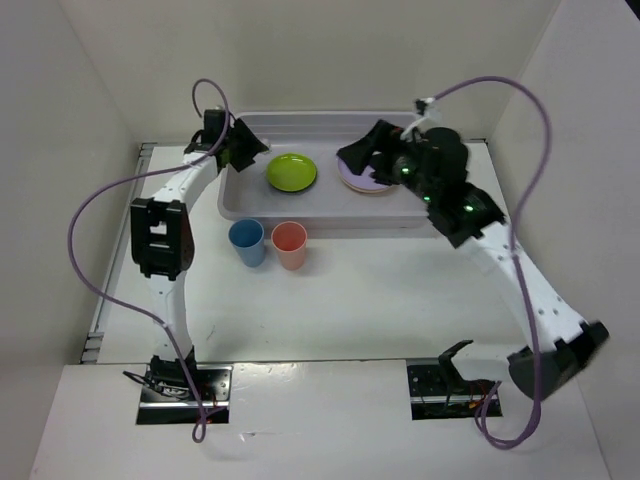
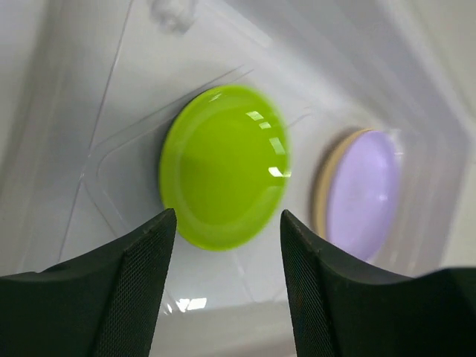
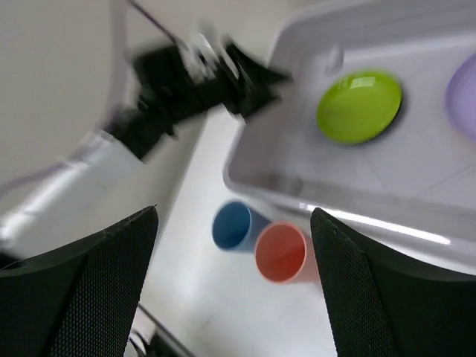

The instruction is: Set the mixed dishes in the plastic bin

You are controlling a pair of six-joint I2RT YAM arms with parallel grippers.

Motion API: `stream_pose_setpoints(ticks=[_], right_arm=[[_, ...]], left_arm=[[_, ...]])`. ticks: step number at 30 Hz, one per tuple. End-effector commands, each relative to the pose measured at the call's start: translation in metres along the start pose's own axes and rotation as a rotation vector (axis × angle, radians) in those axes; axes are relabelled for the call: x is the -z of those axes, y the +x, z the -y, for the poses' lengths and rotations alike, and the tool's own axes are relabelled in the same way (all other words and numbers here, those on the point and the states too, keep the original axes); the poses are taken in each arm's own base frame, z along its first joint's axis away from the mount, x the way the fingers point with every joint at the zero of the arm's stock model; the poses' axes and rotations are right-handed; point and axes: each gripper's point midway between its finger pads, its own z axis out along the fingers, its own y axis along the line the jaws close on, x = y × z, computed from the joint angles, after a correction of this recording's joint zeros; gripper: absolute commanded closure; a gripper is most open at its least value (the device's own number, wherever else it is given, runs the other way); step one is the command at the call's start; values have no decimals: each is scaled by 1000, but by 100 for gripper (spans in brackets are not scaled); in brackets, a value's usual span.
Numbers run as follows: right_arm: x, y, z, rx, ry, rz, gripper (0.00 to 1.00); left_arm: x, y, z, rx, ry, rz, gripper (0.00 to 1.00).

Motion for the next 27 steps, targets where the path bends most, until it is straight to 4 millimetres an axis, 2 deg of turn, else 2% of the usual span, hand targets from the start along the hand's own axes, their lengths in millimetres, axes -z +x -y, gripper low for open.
stream_pose_setpoints(ticks=[1, 2, 3, 4, 5, 6, 7, 8, 9, 10, 11, 12, 13, 15, 18, 19, 20, 22, 23, 27], right_arm=[[-46, 80, 11, 59, 51, -190, 13], [-52, 91, 12, 67, 71, -215, 13], [-59, 103, 15, 77, 103, -237, 17], [-72, 127, 27, 87, 144, -295, 19], [-76, 146, 28, 102, 163, -337, 27], [-80, 156, 29, 111, 179, -363, 43], [-87, 179, 35, 134, 215, -405, 49], [-88, 191, 38, 151, 236, -424, 53], [-90, 200, 38, 157, 251, -429, 57], [-90, 204, 38, 176, 274, -426, 57], [-89, 219, 37, 186, 286, -454, 57], [-88, 221, 35, 186, 294, -445, 57], [-88, 227, 41, 205, 324, -449, 55], [-87, 234, 41, 217, 345, -456, 49], [-87, 246, 48, 239, 402, -457, 48], [-88, 244, 50, 245, 415, -443, 48], [-86, 251, 51, 246, 421, -459, 48], [-87, 249, 52, 240, 431, -448, 48], [-87, 251, 60, 255, 460, -441, 48], [-88, 254, 65, 263, 476, -441, 47]], left_arm=[[72, -58, 51, -69, 123, 161, 34], [82, -60, 58, -74, 145, 170, 34], [108, -68, 77, -97, 195, 205, 34], [123, -73, 82, -99, 222, 209, 34], [154, -78, 99, -114, 275, 242, 34], [172, -80, 108, -135, 306, 262, 34], [192, -84, 113, -152, 327, 284, 34], [230, -84, 125, -165, 366, 325, 34], [250, -84, 129, -181, 387, 351, 33], [269, -85, 130, -185, 404, 382, 33], [316, -84, 144, -204, 462, 444, 32], [322, -79, 131, -200, 452, 453, 32], [359, -74, 138, -214, 494, 499, 30], [389, -69, 126, -212, 495, 553, 30], [407, -63, 116, -221, 486, 581, 29], [419, -58, 114, -233, 492, 594, 29], [416, -53, 109, -231, 485, 585, 29], [424, -47, 102, -241, 478, 598, 29], [419, -41, 96, -252, 466, 579, 29], [417, -33, 80, -292, 405, 572, 28]])
